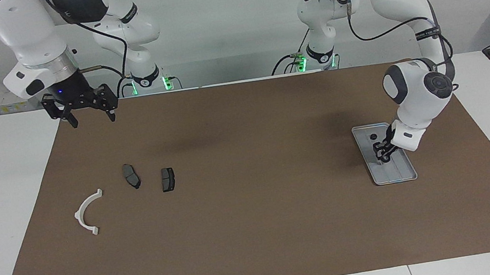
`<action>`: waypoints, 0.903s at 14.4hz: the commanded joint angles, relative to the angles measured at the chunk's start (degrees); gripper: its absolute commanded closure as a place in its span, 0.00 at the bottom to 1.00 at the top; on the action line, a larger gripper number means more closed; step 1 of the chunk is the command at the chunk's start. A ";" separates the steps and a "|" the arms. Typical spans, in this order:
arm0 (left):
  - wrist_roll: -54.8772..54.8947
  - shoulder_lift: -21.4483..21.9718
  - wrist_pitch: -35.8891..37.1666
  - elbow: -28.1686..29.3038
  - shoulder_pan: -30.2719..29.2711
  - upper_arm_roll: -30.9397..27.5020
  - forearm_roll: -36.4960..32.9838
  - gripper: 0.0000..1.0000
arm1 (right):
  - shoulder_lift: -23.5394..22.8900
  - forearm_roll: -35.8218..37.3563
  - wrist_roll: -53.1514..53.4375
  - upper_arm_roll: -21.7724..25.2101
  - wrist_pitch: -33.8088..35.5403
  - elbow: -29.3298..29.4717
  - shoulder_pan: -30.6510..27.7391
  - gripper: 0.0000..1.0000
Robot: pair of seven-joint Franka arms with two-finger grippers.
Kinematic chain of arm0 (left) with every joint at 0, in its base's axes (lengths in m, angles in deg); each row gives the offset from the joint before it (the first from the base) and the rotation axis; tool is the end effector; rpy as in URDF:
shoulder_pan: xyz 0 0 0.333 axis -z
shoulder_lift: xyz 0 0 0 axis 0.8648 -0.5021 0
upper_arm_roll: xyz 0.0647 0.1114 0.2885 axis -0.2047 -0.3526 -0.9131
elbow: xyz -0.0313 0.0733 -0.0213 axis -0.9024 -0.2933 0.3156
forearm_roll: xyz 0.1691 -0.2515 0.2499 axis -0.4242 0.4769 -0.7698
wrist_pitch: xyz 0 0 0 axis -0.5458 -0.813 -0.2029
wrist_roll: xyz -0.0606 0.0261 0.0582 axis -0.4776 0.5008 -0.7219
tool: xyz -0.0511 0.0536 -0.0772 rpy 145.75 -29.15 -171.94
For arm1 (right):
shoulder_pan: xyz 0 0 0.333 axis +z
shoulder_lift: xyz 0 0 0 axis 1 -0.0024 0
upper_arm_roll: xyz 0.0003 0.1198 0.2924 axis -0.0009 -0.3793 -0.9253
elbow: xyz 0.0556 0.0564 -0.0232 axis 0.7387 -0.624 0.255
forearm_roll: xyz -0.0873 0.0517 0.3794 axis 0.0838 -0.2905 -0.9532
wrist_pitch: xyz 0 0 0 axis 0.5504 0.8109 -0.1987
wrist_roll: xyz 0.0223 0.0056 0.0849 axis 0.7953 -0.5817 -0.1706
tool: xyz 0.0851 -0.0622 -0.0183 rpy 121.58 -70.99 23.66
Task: Place bearing gear from tray to pile
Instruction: 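Set the gear mid-table with the left gripper while the right gripper approaches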
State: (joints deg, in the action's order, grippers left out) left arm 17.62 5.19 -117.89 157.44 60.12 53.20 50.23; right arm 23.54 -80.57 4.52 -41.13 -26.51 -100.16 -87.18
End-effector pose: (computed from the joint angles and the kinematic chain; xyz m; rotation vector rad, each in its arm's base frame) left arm 0.6254 -0.0298 0.3436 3.0922 0.2461 -0.0755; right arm 0.5521 0.0135 0.6169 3.1279 0.0491 0.0371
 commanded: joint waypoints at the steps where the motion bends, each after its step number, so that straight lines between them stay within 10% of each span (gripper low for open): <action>1: -15.10 -1.25 9.35 -9.96 8.15 -0.46 0.58 1.00 | 0.77 -1.50 -1.73 0.10 -1.00 -0.57 -0.31 0.00; 7: -45.19 -2.66 6.40 -12.10 29.33 -0.63 -0.13 1.00 | 0.77 -1.50 -1.73 0.19 -0.91 -0.57 -0.66 0.00; 13: -50.76 -4.59 -3.10 -5.06 34.72 -0.72 -0.22 1.00 | 0.77 -1.51 -1.56 0.37 -0.73 -0.74 -0.58 0.00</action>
State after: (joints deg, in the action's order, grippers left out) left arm -32.74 0.28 -119.07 151.04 94.71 53.62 50.33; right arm 23.54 -80.57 4.52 -40.88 -26.54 -100.16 -87.28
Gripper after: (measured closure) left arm 0.661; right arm 0.000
